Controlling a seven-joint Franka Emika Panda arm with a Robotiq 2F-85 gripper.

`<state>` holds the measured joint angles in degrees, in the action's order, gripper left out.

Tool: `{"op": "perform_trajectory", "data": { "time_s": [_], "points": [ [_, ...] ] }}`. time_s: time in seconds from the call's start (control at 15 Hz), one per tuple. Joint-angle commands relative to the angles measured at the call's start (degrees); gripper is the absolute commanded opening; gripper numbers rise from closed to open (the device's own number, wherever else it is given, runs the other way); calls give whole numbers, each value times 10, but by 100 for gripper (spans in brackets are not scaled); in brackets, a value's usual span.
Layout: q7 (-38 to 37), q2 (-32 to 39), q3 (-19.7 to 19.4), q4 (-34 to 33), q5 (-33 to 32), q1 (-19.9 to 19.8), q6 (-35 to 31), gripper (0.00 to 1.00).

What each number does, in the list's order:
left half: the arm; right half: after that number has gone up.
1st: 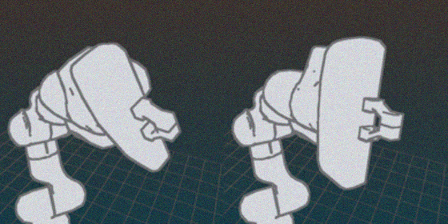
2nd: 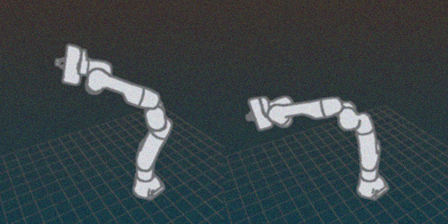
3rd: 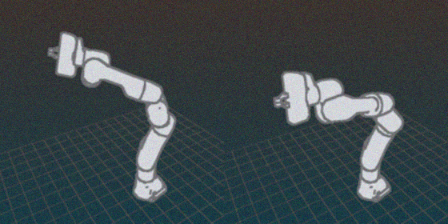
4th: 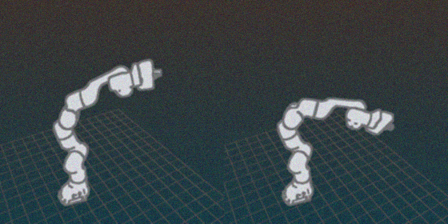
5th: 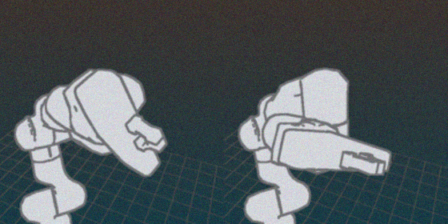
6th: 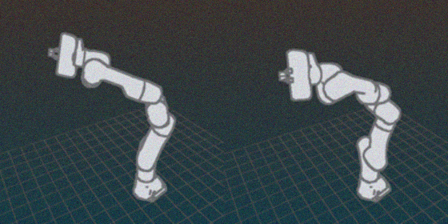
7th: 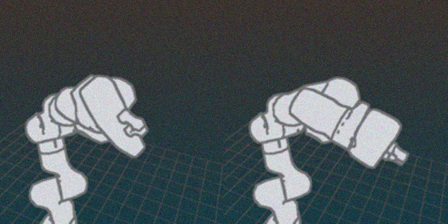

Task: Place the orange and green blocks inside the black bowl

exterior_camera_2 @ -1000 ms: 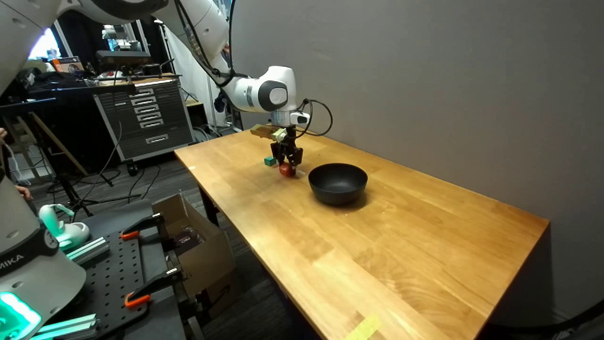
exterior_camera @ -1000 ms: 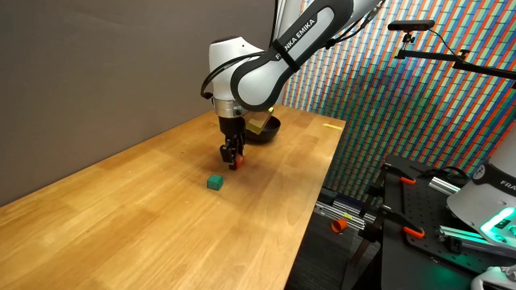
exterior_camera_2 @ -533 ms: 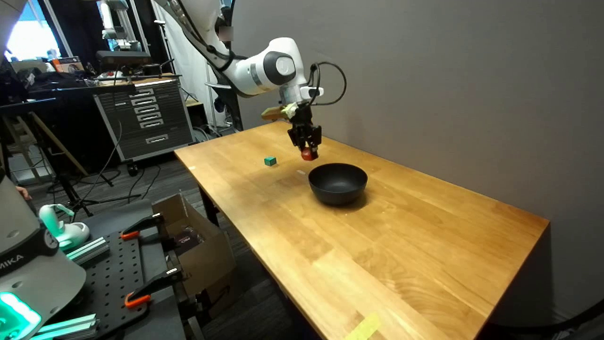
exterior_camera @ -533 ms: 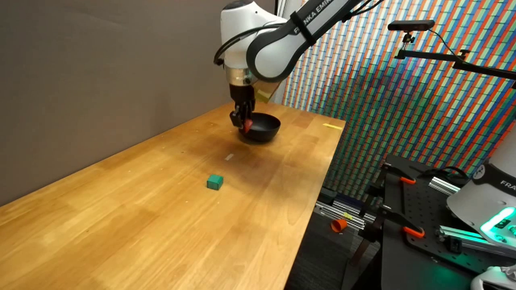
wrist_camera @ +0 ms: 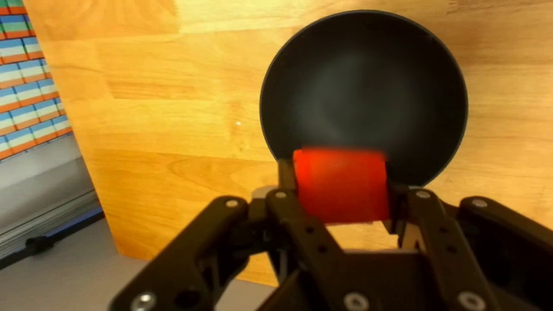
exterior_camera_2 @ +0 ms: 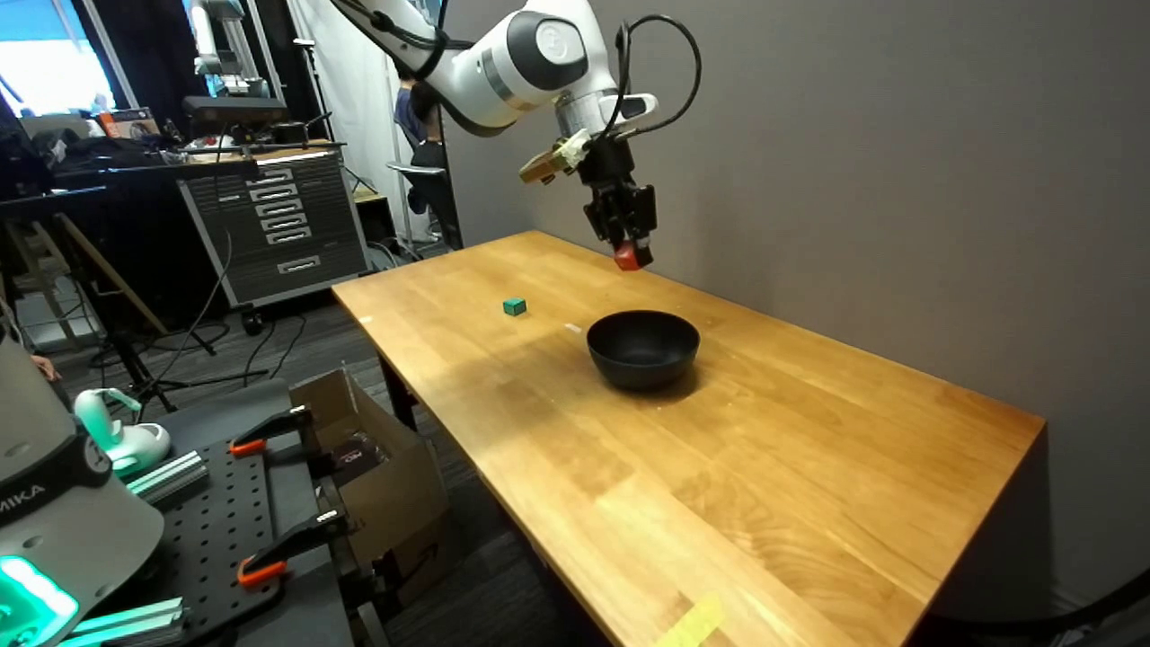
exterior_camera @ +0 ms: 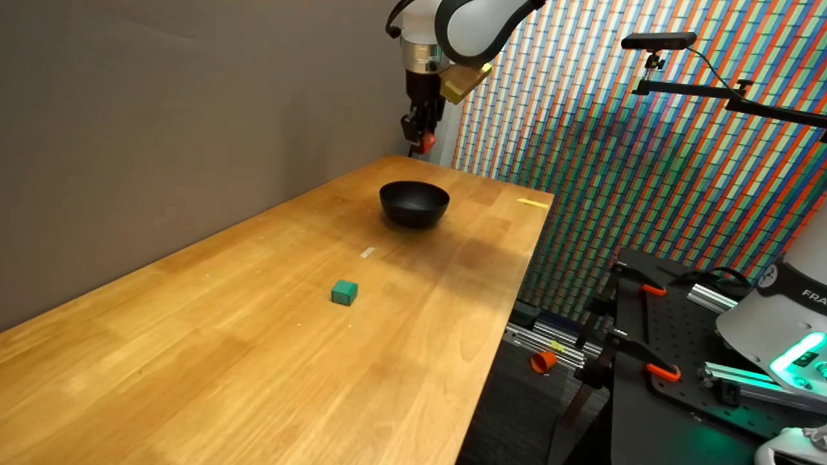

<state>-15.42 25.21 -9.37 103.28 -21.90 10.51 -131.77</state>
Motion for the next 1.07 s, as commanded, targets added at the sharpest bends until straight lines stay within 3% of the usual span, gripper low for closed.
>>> {"op": "perform_trajectory", "data": {
  "time_s": [0.0, 0.13, 0.2, 0.33, 0.53, 1.0],
  "points": [
    [42, 20, 33, -12, 36, -41, 5, 21],
    [67, 32, 50, -13, 65, -57, 2, 21],
    [75, 40, 55, -17, 75, -61, 9, 71],
    [92, 45, 65, -16, 90, -66, 11, 76],
    [121, 45, 89, -14, 107, -61, 21, 99],
    [186, 54, 186, -25, 212, -39, 66, 100]
  ]
}}
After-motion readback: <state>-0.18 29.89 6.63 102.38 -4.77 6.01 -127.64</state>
